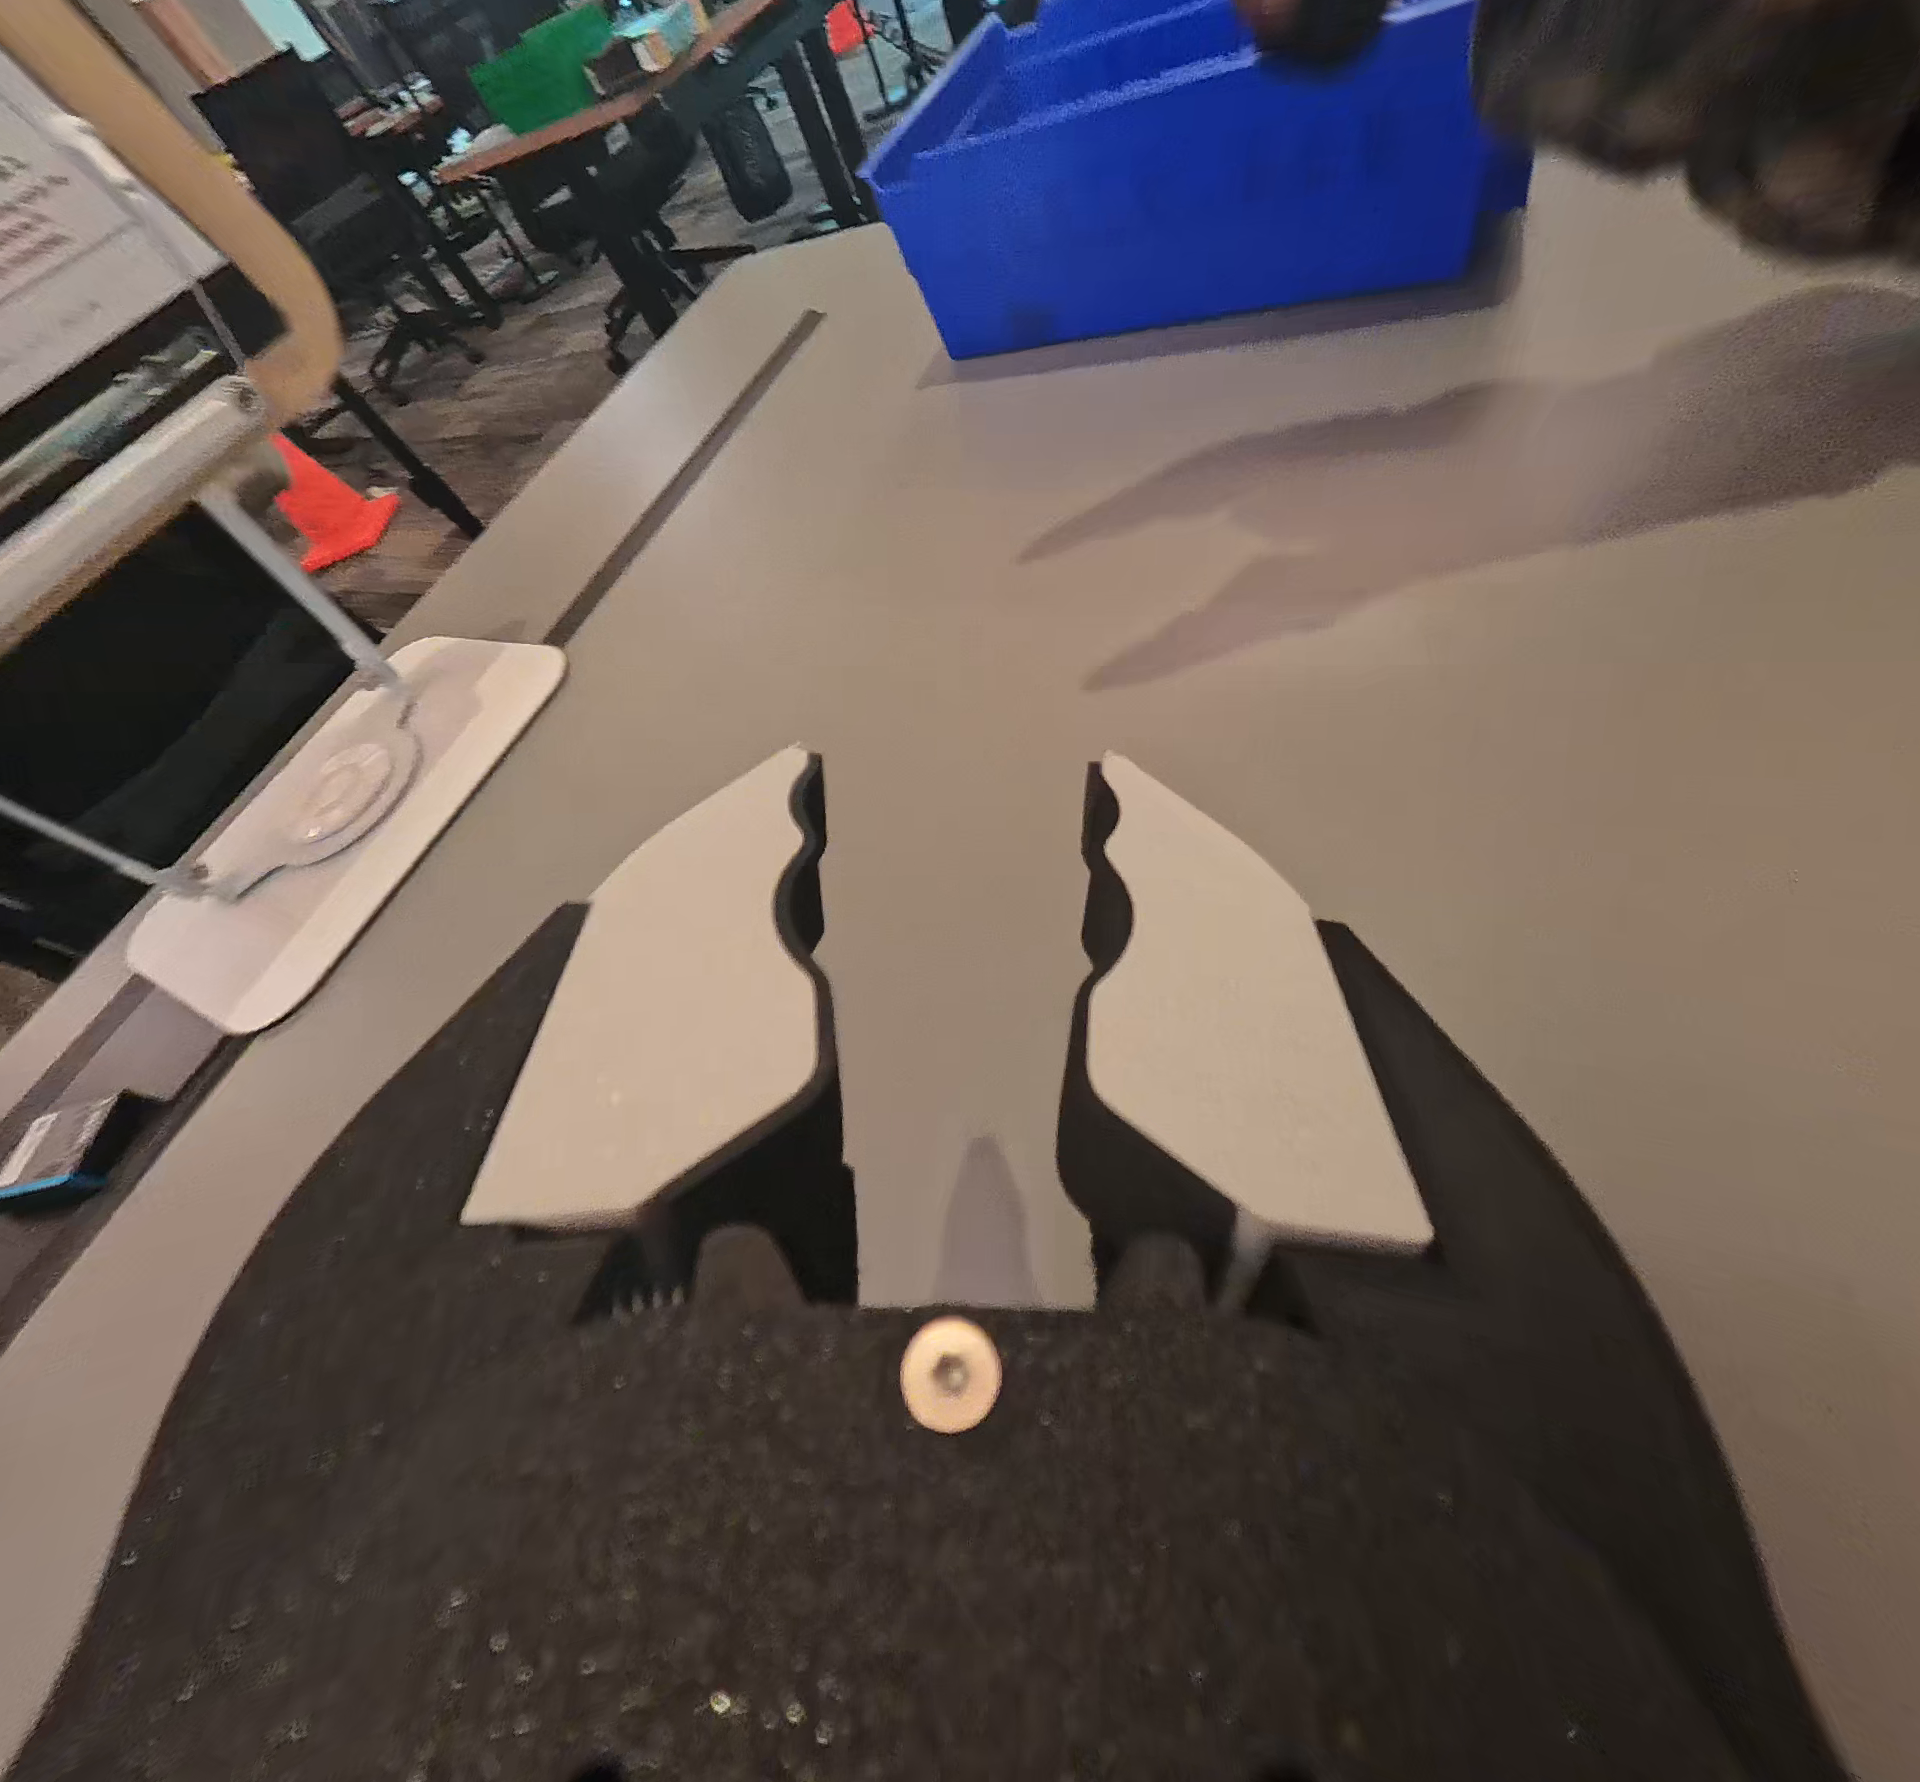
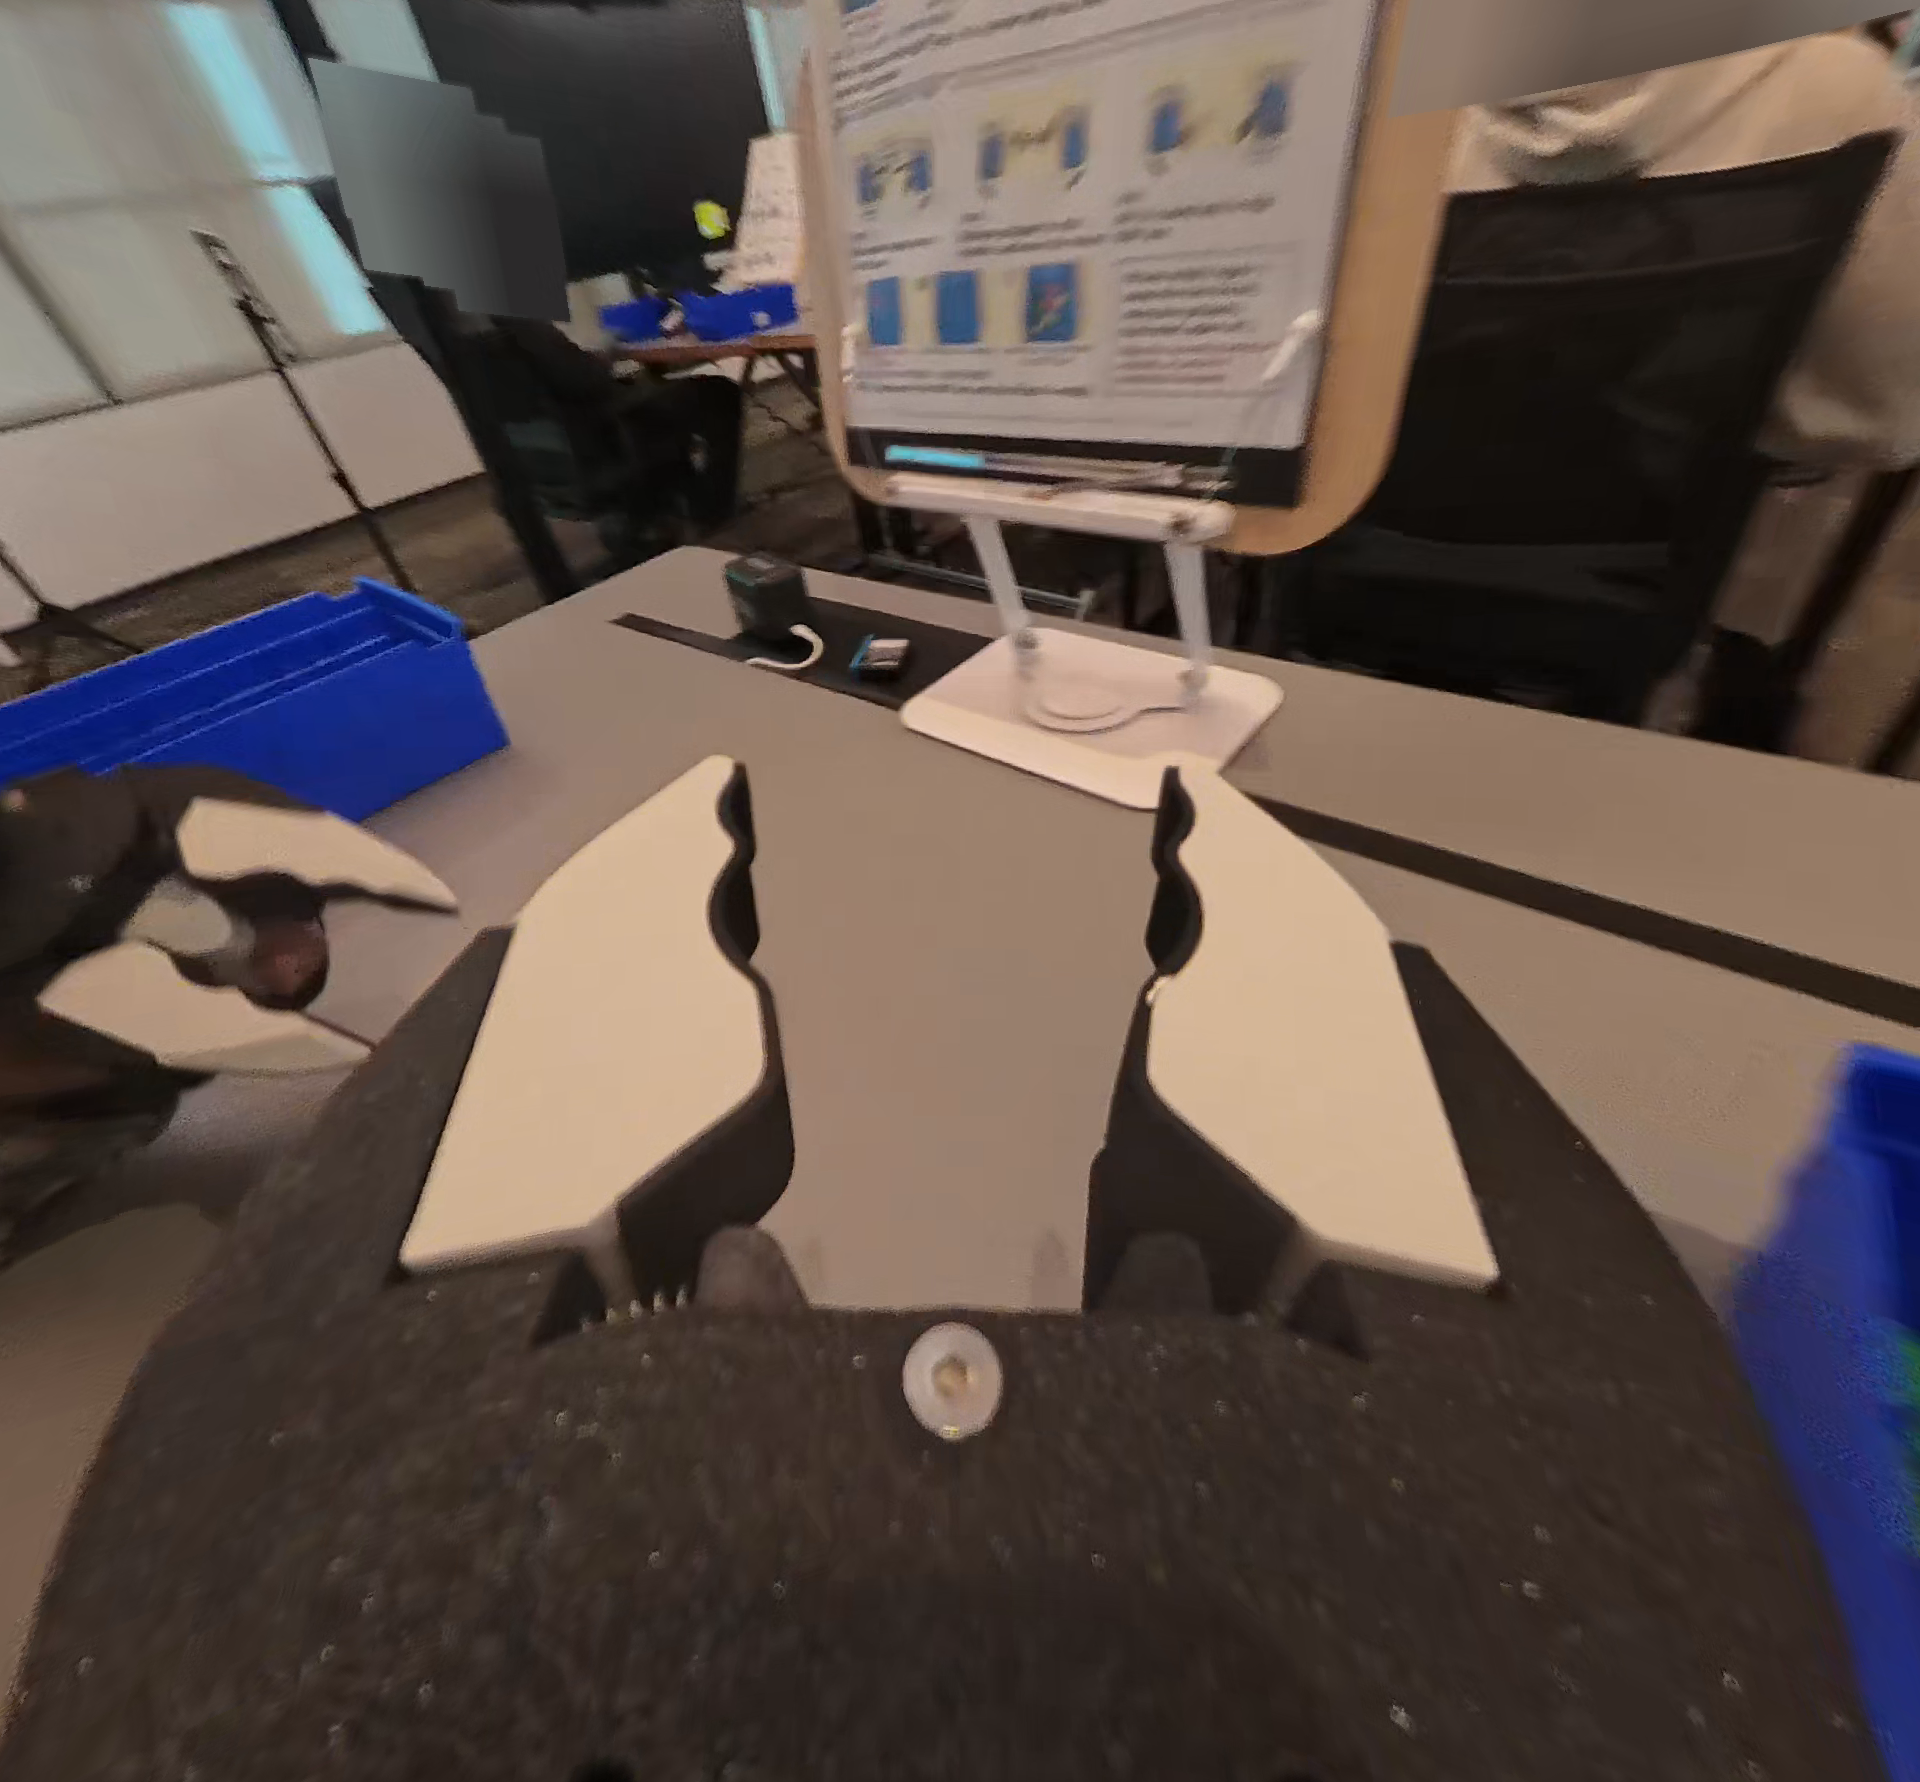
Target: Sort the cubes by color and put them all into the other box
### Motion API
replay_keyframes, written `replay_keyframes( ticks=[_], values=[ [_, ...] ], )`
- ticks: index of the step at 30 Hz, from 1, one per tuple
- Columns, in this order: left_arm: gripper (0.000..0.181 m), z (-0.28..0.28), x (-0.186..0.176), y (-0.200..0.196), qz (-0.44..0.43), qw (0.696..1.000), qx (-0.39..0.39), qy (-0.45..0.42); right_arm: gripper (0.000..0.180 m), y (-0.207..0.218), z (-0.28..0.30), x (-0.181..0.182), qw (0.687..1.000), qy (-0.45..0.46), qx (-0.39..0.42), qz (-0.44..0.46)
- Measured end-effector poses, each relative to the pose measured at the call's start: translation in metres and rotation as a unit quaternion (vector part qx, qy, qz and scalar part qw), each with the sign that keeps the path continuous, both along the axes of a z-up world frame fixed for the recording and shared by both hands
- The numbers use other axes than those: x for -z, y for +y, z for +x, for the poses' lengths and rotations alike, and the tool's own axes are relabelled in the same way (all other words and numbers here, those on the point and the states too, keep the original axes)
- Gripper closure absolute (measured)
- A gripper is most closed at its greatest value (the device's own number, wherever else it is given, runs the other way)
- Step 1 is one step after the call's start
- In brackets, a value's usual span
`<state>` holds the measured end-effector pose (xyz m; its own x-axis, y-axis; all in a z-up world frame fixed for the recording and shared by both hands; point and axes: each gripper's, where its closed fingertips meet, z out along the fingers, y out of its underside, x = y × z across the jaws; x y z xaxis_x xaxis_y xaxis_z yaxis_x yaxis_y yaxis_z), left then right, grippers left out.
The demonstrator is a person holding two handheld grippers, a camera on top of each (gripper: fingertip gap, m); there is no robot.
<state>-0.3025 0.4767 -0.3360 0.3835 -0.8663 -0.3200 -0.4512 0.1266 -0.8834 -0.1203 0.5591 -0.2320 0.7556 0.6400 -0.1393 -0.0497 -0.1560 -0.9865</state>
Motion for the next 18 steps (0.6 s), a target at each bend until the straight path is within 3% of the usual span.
replay_keyframes(
  ticks=[3,7,12,15,18],
  values=[
    [0.133,-0.02,-0.023,-0.002,0.012,0.999,-0.022,-0.024,0.107,0.001,-0.039,0.043,0.999,0.023,-0.031,0.004],
    [0.13,-0.068,-0.054,-0.011,0.028,0.997,-0.062,-0.03,0.11,-0.002,-0.073,0.074,0.998,0.018,-0.063,0.019],
    [0.124,-0.201,-0.101,-0.018,0.078,0.978,-0.18,0.066,0.111,-0.016,-0.092,0.102,0.993,-0.04,-0.108,0.016],
    [0.118,-0.305,-0.096,-0.019,0.026,0.954,-0.244,0.17,0.112,-0.019,-0.096,0.108,0.991,-0.029,-0.127,-0.002],
    [0.118,-0.38,-0.052,-0.018,-0.072,0.935,-0.258,0.232,0.111,-0.02,-0.099,0.107,0.989,0.0,-0.145,-0.02]
  ],
)
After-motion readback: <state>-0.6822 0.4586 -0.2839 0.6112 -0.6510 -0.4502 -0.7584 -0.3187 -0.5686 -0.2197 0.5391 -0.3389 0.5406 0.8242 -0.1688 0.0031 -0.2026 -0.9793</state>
